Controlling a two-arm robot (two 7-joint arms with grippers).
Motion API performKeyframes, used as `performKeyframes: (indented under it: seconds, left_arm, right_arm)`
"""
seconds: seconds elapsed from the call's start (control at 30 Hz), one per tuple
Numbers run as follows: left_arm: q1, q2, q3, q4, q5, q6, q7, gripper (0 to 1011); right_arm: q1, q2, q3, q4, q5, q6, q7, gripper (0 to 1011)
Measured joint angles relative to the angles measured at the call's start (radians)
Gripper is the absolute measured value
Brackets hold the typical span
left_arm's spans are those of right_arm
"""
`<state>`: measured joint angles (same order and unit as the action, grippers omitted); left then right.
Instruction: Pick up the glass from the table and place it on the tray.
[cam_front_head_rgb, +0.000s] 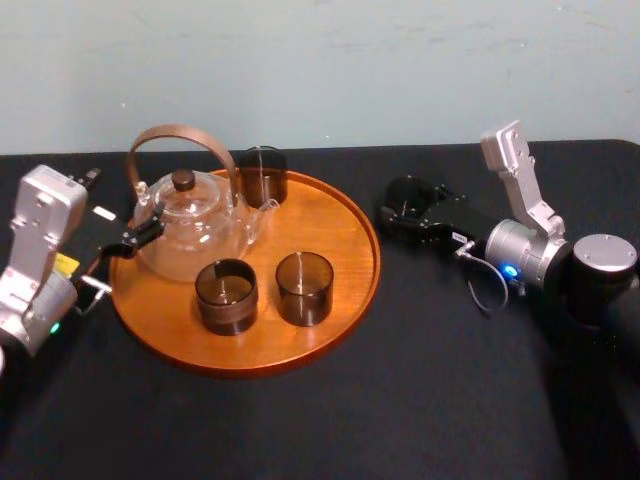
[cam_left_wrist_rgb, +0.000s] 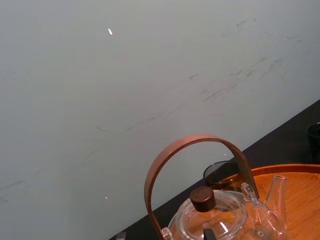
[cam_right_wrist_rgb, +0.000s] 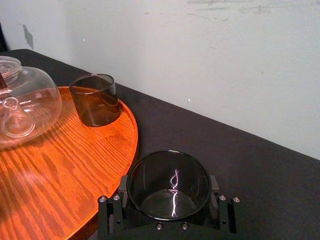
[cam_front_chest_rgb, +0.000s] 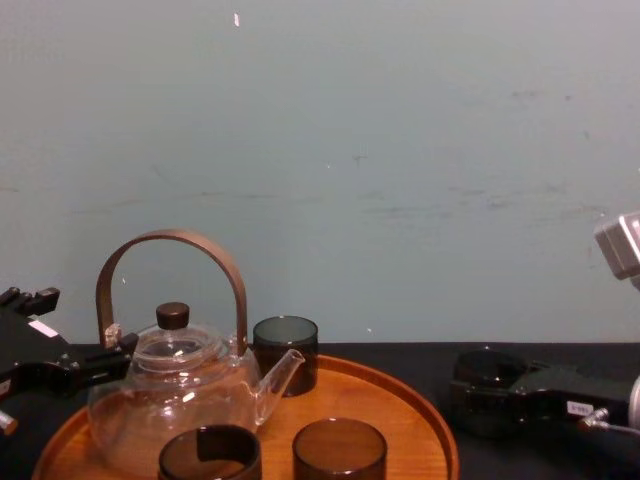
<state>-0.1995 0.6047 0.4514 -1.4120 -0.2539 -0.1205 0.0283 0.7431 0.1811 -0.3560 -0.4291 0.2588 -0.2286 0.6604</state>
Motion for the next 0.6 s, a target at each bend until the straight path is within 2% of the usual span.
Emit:
performKeyframes:
  seconds: [0.6]
  left_arm:
    - [0.0,0.0,0.0,0.0,0.0,0.0,0.0,1001]
  right_arm:
    - [0.0,0.0,0.0,0.0,0.0,0.0,0.0,908]
